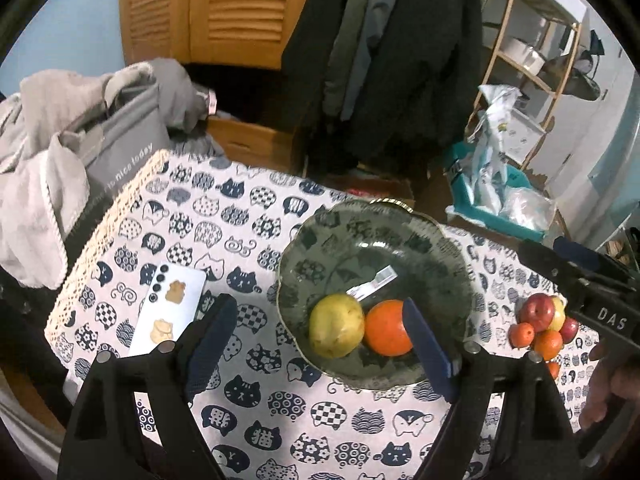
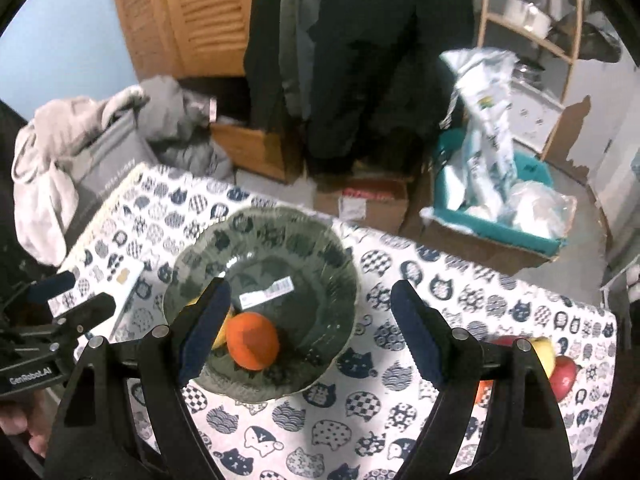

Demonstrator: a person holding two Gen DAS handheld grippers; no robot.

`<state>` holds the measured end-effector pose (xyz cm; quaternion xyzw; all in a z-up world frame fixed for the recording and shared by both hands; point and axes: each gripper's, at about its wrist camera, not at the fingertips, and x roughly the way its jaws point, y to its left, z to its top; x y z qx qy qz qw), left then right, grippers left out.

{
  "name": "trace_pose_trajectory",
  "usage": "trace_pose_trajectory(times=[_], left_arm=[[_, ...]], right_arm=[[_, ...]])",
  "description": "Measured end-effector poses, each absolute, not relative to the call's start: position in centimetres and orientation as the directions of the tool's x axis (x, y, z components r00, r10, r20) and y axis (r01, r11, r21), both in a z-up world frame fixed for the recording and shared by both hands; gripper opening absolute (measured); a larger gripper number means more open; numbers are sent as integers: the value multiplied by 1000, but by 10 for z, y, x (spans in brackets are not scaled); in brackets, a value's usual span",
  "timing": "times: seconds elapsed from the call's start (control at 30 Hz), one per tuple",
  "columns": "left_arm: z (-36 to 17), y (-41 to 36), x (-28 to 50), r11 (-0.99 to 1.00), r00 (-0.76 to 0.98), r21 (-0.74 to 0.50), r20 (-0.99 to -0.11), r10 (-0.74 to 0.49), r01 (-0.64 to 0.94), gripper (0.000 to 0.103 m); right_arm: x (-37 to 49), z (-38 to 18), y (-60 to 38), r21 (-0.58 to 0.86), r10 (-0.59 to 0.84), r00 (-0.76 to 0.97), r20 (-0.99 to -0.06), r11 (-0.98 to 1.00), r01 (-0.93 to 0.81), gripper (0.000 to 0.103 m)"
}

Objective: Organize fruits
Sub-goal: 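Lower the mango and orange into the bowl and open both tools, then lift both tools away from the bowl back toward the remaining fruit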

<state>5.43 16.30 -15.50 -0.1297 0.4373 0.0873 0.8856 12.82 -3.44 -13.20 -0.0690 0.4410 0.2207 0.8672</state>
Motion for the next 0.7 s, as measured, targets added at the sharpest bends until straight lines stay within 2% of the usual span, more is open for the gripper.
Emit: trace_pose_trajectory(times=[0.33, 0.53, 0.7], left_arm=[[-117, 142, 42, 966, 665, -117, -743, 69, -230, 89], [-95, 125, 35, 974, 712, -91, -697, 87, -208, 101], [-79, 110, 29, 980, 740, -79, -667, 84, -183, 102]], right_arm=[[101, -81, -65, 52, 324, 624, -712, 909, -413, 83], [86, -54, -92, 54, 322, 682, -656, 922, -383, 84], [73, -36, -116, 29, 290, 738, -609, 938, -345, 87]])
